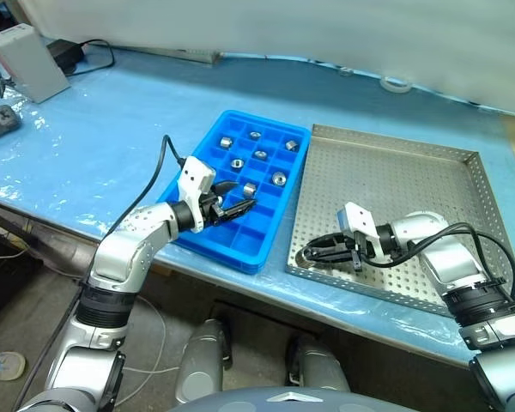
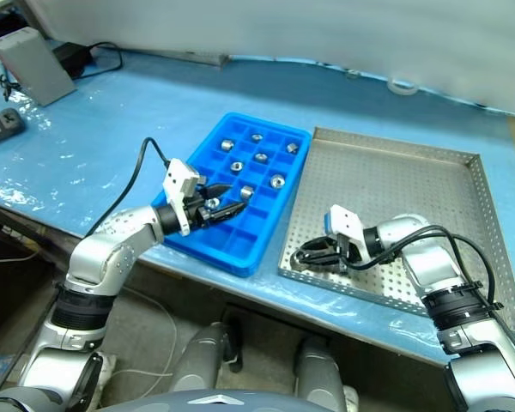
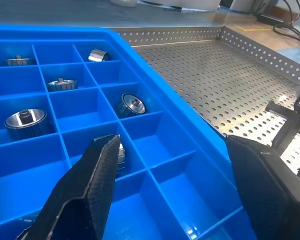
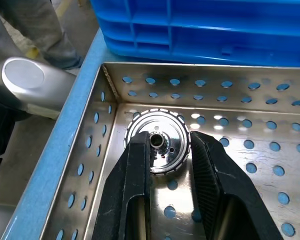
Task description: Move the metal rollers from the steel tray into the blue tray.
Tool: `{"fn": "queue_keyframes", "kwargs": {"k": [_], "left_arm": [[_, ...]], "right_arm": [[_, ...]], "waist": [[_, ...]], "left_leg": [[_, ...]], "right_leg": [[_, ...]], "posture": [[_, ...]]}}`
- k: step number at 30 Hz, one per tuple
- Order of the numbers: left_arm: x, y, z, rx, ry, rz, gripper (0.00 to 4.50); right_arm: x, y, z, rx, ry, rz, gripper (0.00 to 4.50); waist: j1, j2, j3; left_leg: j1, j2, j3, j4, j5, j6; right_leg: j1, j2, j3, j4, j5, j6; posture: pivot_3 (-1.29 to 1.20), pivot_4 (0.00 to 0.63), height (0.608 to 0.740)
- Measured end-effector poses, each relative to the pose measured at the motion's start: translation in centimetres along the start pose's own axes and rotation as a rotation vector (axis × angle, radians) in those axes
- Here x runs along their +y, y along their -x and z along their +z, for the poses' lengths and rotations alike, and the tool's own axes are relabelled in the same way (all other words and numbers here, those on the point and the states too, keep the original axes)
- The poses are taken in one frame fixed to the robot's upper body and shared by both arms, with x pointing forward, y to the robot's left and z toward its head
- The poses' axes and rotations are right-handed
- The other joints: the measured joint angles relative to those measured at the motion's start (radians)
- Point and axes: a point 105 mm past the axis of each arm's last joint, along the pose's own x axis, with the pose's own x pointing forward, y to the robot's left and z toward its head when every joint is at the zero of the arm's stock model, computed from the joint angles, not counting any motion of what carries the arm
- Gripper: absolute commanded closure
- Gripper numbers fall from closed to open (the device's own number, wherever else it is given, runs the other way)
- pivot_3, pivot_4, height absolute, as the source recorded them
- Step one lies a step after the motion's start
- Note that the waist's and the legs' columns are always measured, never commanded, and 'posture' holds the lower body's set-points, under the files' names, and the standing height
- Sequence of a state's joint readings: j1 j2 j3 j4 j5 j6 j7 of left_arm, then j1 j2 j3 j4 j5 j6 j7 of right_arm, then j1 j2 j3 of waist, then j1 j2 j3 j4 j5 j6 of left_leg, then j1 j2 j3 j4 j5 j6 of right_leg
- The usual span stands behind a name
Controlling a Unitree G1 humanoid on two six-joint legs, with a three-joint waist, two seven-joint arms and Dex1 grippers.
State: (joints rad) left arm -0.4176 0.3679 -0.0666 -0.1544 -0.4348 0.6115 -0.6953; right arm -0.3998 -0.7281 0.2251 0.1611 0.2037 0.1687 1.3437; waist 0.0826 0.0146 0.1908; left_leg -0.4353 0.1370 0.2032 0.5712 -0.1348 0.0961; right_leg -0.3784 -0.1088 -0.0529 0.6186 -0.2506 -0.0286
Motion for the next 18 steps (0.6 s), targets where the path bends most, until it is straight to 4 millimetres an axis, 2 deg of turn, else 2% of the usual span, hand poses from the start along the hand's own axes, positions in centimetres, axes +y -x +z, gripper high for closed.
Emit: {"fn": "queue_keyframes", "kwargs": {"k": [10, 15, 18], "left_arm": [[0.4, 0.3, 0.3, -0.006, -0.016, 0.010, 0.92], [1.4, 2.4, 2.5, -0.053, -0.071, 0.030, 0.92], [2.5, 4.0, 3.2, -0.051, -0.107, 0.069, 0.92]], "right_arm": [[-1.4, 0.7, -0.1, -0.001, -0.020, -0.061, 3.74], [-1.8, 3.2, -0.3, 0.046, -0.034, -0.083, 3.74], [-3.0, 3.9, 1.3, 0.022, 0.006, -0.127, 3.74]], "waist": [[-0.004, 0.000, 0.000], [-0.005, 0.000, 0.000], [-0.016, 0.000, 0.000]], "left_leg": [[0.001, 0.000, 0.000, 0.000, 0.000, 0.000], [-0.005, 0.000, 0.000, 0.000, 0.000, 0.000], [-0.005, 0.000, 0.000, -0.001, 0.000, 0.000]], "right_leg": [[0.001, 0.000, 0.000, 0.000, 0.000, 0.000], [-0.006, 0.000, 0.000, -0.001, 0.000, 0.000], [-0.007, 0.000, 0.000, 0.000, 0.000, 0.000]], "posture": [[-0.01, 0.150, 0.740], [0.00, 0.150, 0.740], [0.03, 0.150, 0.740]]}}
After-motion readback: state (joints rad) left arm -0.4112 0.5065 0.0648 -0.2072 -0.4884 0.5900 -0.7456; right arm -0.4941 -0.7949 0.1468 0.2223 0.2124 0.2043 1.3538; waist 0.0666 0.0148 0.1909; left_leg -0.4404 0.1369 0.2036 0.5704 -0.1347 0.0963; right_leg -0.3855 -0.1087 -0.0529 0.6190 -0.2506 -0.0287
